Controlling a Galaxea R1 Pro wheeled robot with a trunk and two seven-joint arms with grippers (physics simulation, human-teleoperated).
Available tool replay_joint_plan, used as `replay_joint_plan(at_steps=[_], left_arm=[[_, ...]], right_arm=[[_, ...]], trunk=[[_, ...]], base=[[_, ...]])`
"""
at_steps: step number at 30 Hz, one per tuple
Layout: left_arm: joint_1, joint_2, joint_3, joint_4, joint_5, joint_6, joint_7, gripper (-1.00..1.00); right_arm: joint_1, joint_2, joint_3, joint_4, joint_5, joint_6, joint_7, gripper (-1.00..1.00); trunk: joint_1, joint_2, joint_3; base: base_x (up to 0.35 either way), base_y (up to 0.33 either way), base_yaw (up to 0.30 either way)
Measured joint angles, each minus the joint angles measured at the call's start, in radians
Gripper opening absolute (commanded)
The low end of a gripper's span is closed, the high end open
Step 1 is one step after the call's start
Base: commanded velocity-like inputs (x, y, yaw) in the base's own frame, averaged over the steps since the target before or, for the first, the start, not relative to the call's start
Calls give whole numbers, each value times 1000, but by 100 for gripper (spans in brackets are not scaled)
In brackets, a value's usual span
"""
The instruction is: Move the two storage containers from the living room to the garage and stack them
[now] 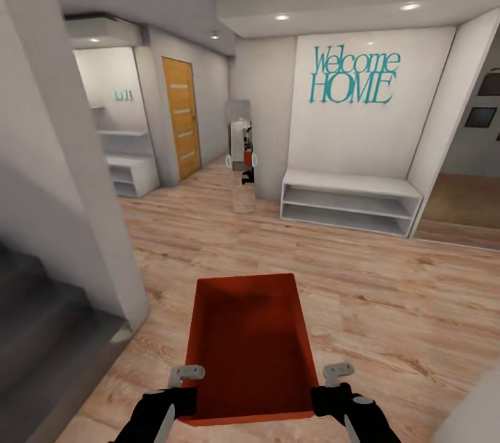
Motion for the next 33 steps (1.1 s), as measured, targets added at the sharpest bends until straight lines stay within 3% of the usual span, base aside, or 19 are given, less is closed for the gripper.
replay_joint_plan(at_steps=[33], left_arm=[[0, 0, 0, 0, -1, 0, 0, -100]], right_arm=[[0, 0, 0, 1, -1, -1, 0, -100]], trunk=[[0, 0, 0]], base=[[323, 0, 0]])
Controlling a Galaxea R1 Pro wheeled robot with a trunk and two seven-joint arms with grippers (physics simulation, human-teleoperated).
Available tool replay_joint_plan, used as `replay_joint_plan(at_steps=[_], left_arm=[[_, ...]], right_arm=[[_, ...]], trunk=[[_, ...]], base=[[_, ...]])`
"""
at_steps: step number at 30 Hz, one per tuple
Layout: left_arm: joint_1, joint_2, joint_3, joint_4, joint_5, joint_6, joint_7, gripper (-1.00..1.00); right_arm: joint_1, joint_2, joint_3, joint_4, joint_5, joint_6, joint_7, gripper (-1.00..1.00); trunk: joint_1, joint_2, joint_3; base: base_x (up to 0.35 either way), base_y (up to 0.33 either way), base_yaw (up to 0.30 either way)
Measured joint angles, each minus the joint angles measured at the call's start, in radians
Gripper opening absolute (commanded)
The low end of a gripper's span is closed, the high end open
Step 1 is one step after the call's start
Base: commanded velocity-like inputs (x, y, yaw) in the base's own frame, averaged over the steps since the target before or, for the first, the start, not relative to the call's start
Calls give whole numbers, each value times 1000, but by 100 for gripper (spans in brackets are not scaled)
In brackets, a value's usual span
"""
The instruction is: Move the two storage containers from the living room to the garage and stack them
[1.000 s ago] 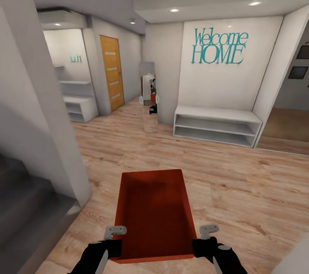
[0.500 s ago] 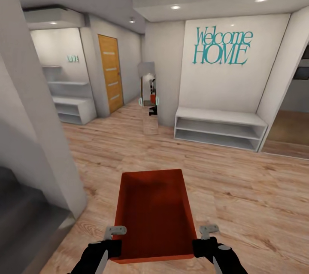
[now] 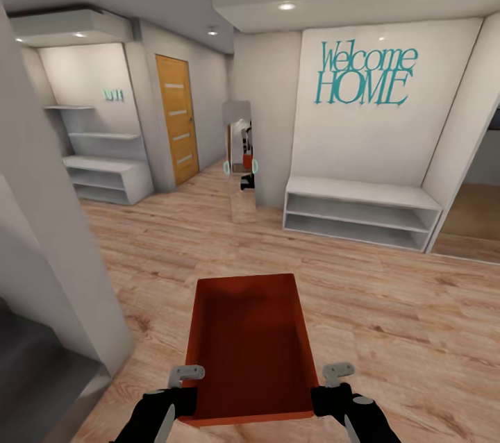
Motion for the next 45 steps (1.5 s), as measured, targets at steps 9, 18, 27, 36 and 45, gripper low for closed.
replay_joint_plan(at_steps=[9, 18, 27, 36, 45], left_arm=[[0, 0, 0, 0, 1, 0, 0, -100], [0, 0, -1, 0, 4, -5, 0, -100], [0, 0, -1, 0, 4, -5, 0, -100], [0, 1, -2, 0, 6, -5, 0, -100], [0, 2, -3, 0, 7, -5, 0, -100]], right_arm=[[0, 0, 1, -1, 0, 1, 0, -100], [0, -1, 0, -6, 4, 2, 0, -100], [0, 0, 0, -6, 4, 2, 0, -100], [0, 0, 0, -6, 5, 1, -1, -100], [0, 1, 1, -6, 4, 1, -1, -100]], trunk=[[0, 0, 0], [0, 0, 0], [0, 0, 0], [0, 0, 0], [0, 0, 0]], base=[[323, 0, 0], [323, 0, 0], [323, 0, 0], [323, 0, 0], [323, 0, 185]])
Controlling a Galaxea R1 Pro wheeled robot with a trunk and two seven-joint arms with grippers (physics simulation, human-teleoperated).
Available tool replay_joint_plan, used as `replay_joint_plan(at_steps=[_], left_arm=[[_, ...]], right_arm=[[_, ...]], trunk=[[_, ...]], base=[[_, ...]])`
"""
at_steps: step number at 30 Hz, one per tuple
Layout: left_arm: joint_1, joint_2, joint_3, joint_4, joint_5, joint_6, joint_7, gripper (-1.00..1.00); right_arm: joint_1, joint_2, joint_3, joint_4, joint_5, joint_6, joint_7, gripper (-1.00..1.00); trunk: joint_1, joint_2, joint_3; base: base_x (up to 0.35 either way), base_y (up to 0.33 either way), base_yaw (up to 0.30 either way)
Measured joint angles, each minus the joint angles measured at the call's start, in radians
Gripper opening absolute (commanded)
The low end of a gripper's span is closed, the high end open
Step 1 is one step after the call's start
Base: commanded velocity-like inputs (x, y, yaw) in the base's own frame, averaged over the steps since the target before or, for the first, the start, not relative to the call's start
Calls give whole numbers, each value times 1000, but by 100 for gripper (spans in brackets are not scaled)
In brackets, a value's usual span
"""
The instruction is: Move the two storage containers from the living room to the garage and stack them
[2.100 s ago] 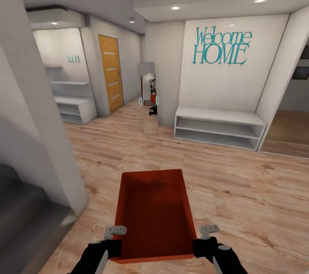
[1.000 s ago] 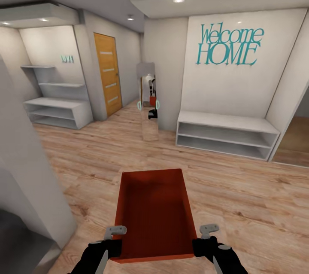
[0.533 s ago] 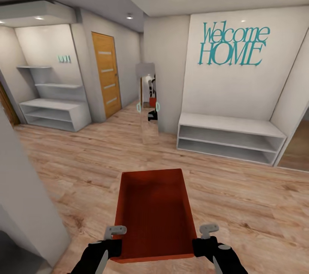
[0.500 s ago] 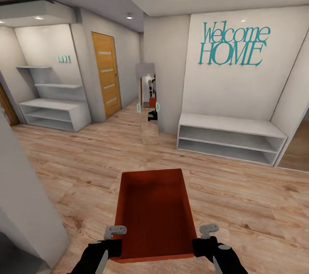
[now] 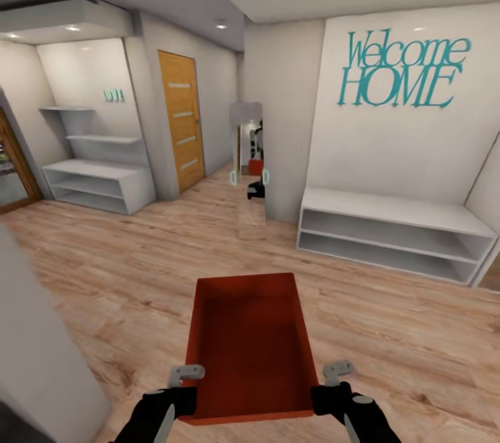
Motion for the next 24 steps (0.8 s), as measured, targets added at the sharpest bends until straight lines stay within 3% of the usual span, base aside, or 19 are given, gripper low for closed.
replay_joint_plan(at_steps=[14, 24], left_arm=[[0, -1, 1, 1, -2, 1, 0, -100], [0, -1, 1, 1, -2, 1, 0, -100]], right_arm=[[0, -1, 0, 2, -2, 1, 0, -100], [0, -3, 6, 3, -8, 0, -2, -100]], trunk=[[0, 0, 0], [0, 0, 0]], base=[[323, 0, 272], [323, 0, 70]])
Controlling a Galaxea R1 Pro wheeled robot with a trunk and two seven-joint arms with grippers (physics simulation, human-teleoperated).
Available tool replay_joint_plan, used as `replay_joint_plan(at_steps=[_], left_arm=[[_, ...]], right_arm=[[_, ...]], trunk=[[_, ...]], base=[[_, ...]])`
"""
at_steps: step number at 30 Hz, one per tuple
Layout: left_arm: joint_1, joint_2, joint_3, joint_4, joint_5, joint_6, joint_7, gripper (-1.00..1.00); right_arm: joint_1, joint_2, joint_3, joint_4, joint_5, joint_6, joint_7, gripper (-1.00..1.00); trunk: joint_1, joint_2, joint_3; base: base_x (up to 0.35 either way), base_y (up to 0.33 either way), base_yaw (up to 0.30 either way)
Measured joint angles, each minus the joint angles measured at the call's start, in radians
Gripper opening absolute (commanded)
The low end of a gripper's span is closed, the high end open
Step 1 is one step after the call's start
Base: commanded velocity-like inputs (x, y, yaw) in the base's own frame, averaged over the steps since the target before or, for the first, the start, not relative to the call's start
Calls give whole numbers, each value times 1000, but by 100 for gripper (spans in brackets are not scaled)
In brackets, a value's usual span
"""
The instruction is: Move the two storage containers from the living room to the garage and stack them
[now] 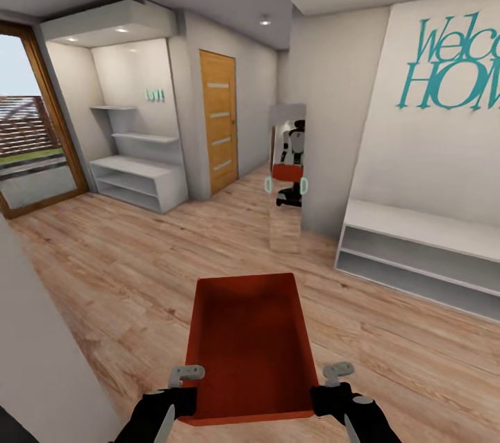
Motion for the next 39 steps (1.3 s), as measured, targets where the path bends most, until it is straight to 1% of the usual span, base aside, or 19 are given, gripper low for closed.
replay_joint_plan(at_steps=[11, 20, 35, 39], left_arm=[[0, 0, 0, 0, 0, 0, 0, -100], [0, 0, 0, 0, 0, 0, 0, -100], [0, 1, 0, 0, 1, 0, 0, -100], [0, 1, -1, 0, 1, 0, 0, -100]], right_arm=[[0, 0, 0, 0, 0, 0, 0, -100], [0, 0, 0, 0, 0, 0, 0, -100], [0, 1, 0, 0, 0, 0, -1, -100], [0, 1, 1, 0, -1, 0, -2, -100]], trunk=[[0, 0, 0], [0, 0, 0], [0, 0, 0], [0, 0, 0]], base=[[323, 0, 7], [323, 0, 188], [323, 0, 13], [323, 0, 117]])
